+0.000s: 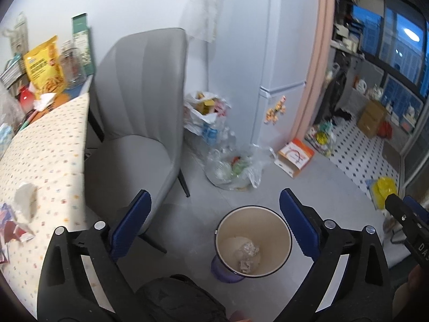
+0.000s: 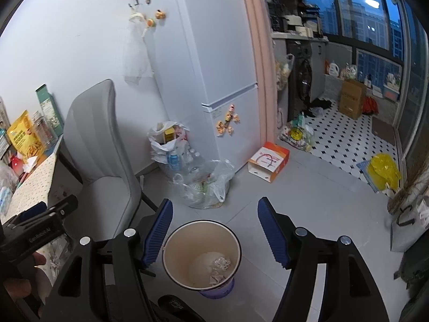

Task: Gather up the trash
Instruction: 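Move both grippers back over the table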

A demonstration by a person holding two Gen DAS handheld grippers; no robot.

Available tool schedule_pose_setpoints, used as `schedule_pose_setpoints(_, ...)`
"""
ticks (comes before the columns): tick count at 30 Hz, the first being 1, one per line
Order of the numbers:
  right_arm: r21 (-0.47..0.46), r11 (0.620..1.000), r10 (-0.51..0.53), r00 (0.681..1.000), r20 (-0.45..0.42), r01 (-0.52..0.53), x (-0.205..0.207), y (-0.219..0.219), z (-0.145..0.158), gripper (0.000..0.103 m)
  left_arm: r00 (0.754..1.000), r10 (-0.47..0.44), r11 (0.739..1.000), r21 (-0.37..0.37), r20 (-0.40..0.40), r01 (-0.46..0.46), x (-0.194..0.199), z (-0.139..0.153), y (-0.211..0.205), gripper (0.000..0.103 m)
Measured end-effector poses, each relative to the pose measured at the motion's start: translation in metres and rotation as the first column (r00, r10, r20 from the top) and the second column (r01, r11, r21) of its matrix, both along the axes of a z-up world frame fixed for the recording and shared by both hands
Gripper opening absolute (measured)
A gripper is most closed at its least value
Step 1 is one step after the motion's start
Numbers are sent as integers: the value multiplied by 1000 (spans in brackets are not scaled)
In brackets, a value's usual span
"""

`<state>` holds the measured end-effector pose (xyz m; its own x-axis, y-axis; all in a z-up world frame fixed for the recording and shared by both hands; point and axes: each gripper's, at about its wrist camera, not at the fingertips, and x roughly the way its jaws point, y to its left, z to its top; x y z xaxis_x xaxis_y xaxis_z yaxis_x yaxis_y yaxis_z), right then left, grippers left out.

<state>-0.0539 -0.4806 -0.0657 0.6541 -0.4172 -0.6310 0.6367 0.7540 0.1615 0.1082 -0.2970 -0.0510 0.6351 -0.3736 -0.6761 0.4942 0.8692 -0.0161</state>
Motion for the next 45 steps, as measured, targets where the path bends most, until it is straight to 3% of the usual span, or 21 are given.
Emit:
schedule_pose_setpoints(14,-62,991,124,992,19,-122,22,63,32,72,987,153,985,-89,47,-149,2,30,99,97)
schedule_pose_setpoints(19,-88,978,191,981,27,-188,35,95,45,82,972,227,969,-111,55,-220,2,35,141,97)
schedule_pose_setpoints(24,-97,958,274,961,30,-270,54,135,52,84,951,305,947,-129,55,-296,2,37,183,97)
schedule_pose_setpoints(30,-96,926,370,929,23,-366,80,185,54,85,910,411,907,-127,57,-402,1,36,246,97)
schedule_pose_setpoints(42,-95,824,560,828,-11,-559,124,303,48,85,800,599,797,-121,31,-592,-6,20,373,97)
schedule_pose_setpoints(45,-95,798,596,803,-28,-595,131,330,45,85,783,622,779,-114,13,-617,-8,13,395,97)
